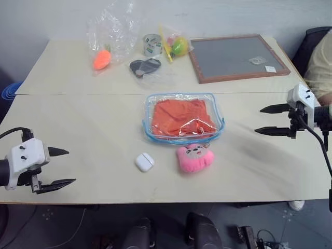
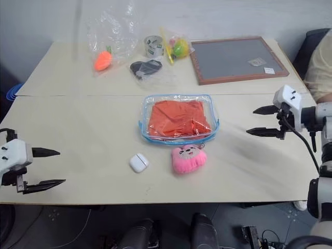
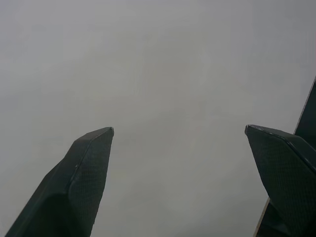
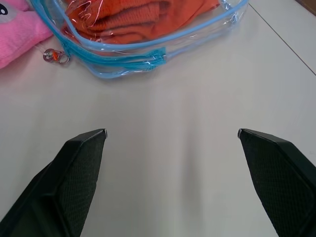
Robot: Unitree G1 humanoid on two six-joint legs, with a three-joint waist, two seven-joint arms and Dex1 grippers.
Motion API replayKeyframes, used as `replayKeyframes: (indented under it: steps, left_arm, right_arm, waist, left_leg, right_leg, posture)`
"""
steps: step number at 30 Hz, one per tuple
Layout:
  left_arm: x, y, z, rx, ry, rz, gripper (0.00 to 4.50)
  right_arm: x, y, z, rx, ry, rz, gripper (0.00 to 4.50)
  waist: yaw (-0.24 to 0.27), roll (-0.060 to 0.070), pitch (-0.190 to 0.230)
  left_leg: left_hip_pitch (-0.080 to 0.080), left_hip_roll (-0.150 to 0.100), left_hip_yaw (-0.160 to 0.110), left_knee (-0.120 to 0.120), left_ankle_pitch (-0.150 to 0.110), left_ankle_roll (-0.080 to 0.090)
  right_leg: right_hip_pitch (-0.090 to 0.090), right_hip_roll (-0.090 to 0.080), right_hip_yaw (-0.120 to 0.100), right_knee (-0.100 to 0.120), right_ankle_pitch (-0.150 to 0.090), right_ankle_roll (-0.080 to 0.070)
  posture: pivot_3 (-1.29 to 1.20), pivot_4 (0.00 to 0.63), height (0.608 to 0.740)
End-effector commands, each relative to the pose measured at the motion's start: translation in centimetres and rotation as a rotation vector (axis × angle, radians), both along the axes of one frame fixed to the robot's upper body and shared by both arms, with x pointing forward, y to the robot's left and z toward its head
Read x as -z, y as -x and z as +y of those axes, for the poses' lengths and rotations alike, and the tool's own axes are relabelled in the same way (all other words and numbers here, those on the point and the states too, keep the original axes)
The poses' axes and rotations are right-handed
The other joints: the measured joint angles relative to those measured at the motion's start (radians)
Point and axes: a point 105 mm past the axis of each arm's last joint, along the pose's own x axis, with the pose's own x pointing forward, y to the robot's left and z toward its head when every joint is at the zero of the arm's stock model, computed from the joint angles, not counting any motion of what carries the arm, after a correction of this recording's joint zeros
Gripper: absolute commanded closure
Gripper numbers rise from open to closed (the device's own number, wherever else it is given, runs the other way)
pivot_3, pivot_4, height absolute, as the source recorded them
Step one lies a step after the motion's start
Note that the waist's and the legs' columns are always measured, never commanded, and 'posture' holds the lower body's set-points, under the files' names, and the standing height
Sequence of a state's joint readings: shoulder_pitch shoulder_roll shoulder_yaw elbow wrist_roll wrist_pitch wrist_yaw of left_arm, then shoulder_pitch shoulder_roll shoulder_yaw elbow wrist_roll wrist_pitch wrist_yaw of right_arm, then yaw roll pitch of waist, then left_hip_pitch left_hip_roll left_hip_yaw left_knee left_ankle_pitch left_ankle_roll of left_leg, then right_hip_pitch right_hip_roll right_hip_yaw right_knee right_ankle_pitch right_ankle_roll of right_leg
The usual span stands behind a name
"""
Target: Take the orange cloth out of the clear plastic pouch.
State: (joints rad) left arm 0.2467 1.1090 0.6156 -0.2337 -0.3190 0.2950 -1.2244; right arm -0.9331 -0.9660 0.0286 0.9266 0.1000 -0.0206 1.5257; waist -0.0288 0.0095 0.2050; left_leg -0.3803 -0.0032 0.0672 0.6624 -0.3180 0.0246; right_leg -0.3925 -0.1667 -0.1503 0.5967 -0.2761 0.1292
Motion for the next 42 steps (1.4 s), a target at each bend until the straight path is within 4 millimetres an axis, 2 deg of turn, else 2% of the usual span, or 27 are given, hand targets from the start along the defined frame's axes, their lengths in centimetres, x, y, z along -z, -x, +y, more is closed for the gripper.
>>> replayKeyframes:
  steps: [1,16,21,26,28,30,35,38,42]
  left_arm:
    - [-0.6,0.1,-0.3,0.014,-0.024,-0.039,0.00]
    - [-0.7,-0.8,-0.6,-0.037,0.020,-0.047,0.00]
    - [-0.8,-1.1,-1.3,-0.015,0.066,-0.034,0.00]
    - [-2.0,-2.1,-2.9,0.043,0.119,-0.091,0.00]
    - [-3.1,-2.7,-4.3,0.086,0.163,-0.138,0.00]
    - [-4.1,-3.2,-6.7,0.170,0.208,-0.169,0.00]
    - [-4.6,-3.6,-12.0,0.387,0.221,-0.162,0.00]
    - [-4.3,-4.1,-14.7,0.531,0.192,-0.145,0.00]
    - [-2.1,-5.6,-16.3,0.679,0.103,-0.090,0.00]
  right_arm:
    - [-1.3,-0.2,0.0,-0.008,-0.003,-0.043,0.02]
    - [-0.9,-0.2,-0.5,0.011,0.020,-0.038,0.02]
    - [-1.2,0.1,-0.3,0.000,-0.011,-0.009,0.02]
    - [-1.5,0.6,0.1,-0.028,-0.034,0.006,0.02]
    - [-2.0,0.8,0.5,-0.043,-0.066,0.016,0.02]
    - [-2.5,1.4,1.6,-0.082,-0.112,0.038,0.02]
    - [-4.3,3.8,5.5,-0.247,-0.148,0.031,0.02]
    - [-5.4,5.2,8.0,-0.340,-0.151,-0.013,0.02]
    - [-5.6,7.3,10.6,-0.443,-0.142,-0.015,0.02]
  waist:
    - [0.000,0.000,0.000]
    - [0.001,0.000,0.000]
    - [0.000,0.000,0.000]
    - [0.002,0.000,0.000]
    - [0.003,0.000,0.000]
    - [0.007,0.000,0.000]
    - [0.017,0.000,0.000]
    - [0.028,0.000,0.000]
    - [0.033,0.000,0.000]
  left_leg:
    - [0.000,0.000,0.000,0.000,0.000,0.000]
    - [0.000,0.000,0.000,0.000,0.000,0.000]
    - [0.000,0.000,0.000,0.001,0.000,0.000]
    - [0.000,0.000,0.000,0.002,0.000,0.000]
    - [0.000,0.000,0.000,0.002,0.000,0.000]
    - [0.000,0.000,0.000,0.002,0.000,0.000]
    - [-0.002,0.000,-0.001,0.005,0.000,0.000]
    - [-0.002,0.000,0.000,0.007,0.000,0.000]
    - [-0.005,0.000,0.000,0.012,-0.001,0.000]
  right_leg:
    - [0.000,0.000,0.000,0.000,0.000,0.000]
    - [0.000,0.000,0.000,0.000,0.000,0.000]
    - [0.000,0.000,0.001,0.001,0.000,0.000]
    - [0.000,0.000,0.001,0.002,0.000,0.000]
    - [0.000,0.000,0.001,0.002,0.000,0.000]
    - [0.000,0.000,0.001,0.002,0.000,0.000]
    - [-0.001,0.000,0.001,0.004,0.000,0.000]
    - [-0.002,0.000,0.001,0.007,0.000,0.000]
    - [-0.002,0.000,0.000,0.008,0.000,0.000]
  posture:
    - [0.00,0.150,0.740]
    - [0.00,0.150,0.740]
    - [0.00,0.150,0.740]
    - [0.00,0.150,0.740]
    - [0.00,0.150,0.740]
    - [0.00,0.150,0.740]
    - [0.00,0.150,0.740]
    - [0.00,0.150,0.740]
    - [0.00,0.150,0.740]
